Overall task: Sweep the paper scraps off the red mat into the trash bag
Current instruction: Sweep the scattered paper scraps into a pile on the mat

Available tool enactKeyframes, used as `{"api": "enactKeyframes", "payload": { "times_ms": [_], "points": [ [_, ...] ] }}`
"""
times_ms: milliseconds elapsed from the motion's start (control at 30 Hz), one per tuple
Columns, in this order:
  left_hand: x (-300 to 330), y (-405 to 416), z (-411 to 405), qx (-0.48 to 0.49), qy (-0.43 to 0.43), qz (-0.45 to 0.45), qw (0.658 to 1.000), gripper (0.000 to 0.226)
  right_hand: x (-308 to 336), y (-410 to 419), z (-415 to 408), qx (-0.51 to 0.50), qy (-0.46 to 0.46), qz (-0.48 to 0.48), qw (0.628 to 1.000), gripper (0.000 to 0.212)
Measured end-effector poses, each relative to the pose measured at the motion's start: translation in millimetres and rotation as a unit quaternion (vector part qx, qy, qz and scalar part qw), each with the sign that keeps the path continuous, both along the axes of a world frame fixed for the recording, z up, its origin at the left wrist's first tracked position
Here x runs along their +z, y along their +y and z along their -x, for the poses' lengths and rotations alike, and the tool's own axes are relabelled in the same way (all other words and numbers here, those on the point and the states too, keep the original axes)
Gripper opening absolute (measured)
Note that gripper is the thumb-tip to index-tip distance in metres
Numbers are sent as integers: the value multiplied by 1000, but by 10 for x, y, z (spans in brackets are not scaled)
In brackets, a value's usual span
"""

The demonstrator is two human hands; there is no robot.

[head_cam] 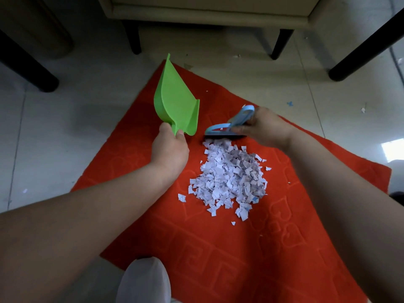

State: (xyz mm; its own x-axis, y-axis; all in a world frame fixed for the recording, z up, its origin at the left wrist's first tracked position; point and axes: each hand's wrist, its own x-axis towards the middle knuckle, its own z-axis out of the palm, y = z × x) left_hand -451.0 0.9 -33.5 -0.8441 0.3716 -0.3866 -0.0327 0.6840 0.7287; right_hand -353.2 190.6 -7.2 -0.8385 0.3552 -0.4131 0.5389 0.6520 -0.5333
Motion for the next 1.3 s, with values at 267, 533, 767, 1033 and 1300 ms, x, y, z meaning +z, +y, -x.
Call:
{"api": "enactKeyframes", "payload": {
  "times_ms": [267, 533, 767, 1033, 1300],
  "points": [
    [32, -23, -42, 6, -12, 1, 1000, 17, -15, 29, 185, -56, 92, -18, 994, 21],
    [41, -31, -33, 7, -16, 7, 1000, 16, -41, -21, -44, -22, 22, 52, 998, 21],
    [78, 27, -60, -2, -17, -4, 1000, 16, -5, 403, -85, -187, 125, -71, 972, 25],
    [93, 116, -79, -18, -12, -20, 1000, 11, -165, 464, 75, -183, 7, -131, 974, 32],
    [59, 96, -89, -25, -9, -15, 1000, 12, 6, 535, -21, -255, 97, -88, 958, 29]
  ]
}}
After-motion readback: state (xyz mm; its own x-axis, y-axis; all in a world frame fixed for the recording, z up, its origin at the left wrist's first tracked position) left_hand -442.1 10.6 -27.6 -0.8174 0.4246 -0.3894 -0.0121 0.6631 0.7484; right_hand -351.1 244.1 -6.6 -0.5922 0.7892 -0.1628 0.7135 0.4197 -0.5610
